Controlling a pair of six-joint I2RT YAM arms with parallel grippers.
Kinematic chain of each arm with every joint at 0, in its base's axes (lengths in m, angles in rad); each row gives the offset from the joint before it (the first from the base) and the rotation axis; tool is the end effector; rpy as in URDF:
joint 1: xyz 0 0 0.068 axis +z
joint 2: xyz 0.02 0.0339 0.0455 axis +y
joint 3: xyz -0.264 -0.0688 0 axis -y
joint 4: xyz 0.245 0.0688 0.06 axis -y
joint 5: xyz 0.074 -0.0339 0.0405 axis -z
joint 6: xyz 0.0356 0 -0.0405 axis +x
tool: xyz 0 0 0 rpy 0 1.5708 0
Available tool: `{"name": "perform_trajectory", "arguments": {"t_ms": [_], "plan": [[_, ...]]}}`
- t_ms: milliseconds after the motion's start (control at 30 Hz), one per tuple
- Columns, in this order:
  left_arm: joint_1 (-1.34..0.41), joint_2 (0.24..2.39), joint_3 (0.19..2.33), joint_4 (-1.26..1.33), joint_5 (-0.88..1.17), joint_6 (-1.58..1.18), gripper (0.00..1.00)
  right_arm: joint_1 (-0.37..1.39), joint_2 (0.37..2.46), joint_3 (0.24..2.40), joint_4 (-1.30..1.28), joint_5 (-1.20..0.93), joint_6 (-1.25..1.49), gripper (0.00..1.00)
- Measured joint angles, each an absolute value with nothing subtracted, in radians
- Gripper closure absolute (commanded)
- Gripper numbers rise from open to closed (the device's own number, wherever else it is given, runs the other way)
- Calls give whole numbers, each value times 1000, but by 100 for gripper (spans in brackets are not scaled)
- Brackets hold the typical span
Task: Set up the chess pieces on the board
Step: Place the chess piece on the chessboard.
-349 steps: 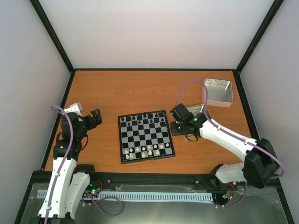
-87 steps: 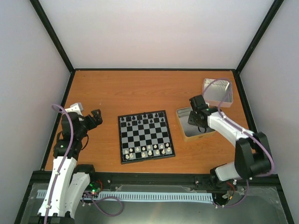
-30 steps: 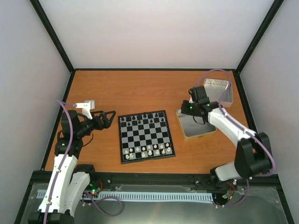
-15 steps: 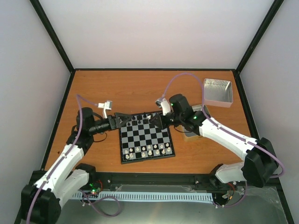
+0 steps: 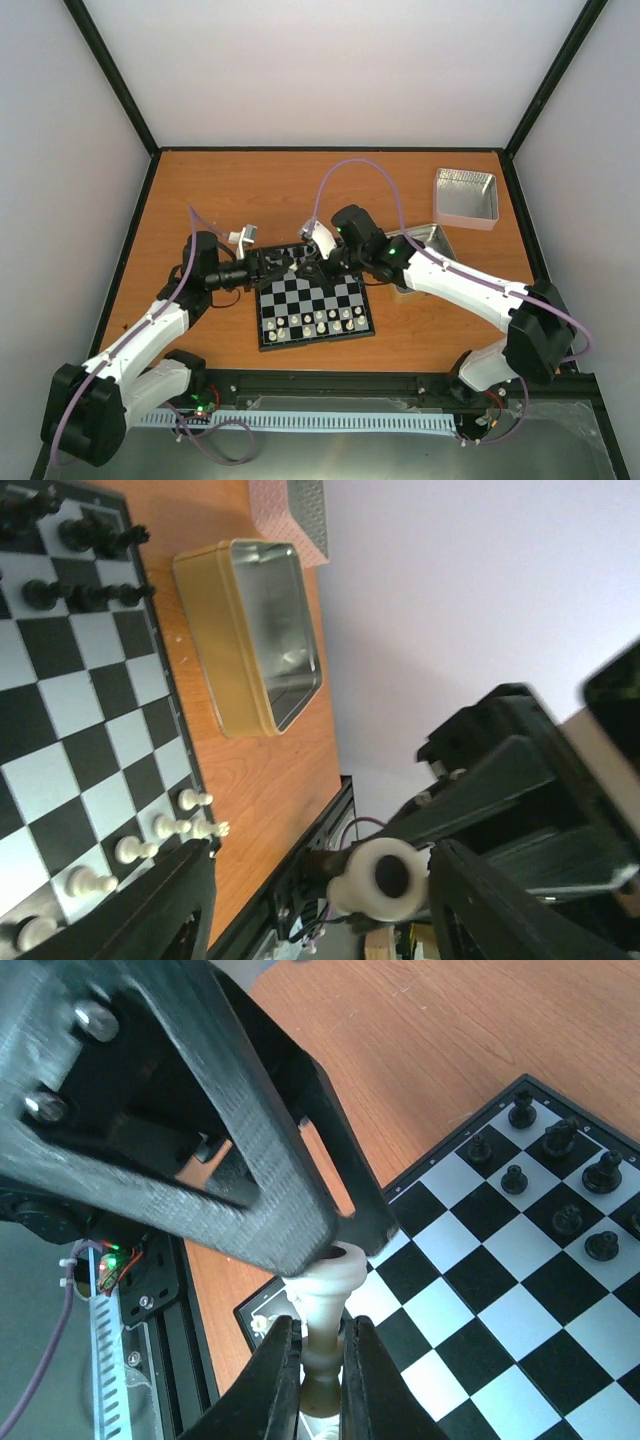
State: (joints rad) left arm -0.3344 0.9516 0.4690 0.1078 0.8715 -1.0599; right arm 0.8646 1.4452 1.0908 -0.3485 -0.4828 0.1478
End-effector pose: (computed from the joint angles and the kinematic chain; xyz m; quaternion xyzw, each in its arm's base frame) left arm 0.1817 -0.0920 0.2325 -0.0437 0.7848 -0.5951 0.1673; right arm 0.1938 0.2527 0.2785 -0.4032 0.7898 0.3877 0.2519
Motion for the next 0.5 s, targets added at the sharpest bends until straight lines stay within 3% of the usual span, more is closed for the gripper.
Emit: {"name": "perform_trajectory", "arguments": {"t_ms": [267, 500], "plan": [[-335, 978, 436, 121, 896, -1082, 48, 881, 1500, 1127, -402, -479, 94, 92], [-336, 983, 409, 149, 926, -1102, 69, 884, 1524, 1150, -427, -479, 74, 92]]}}
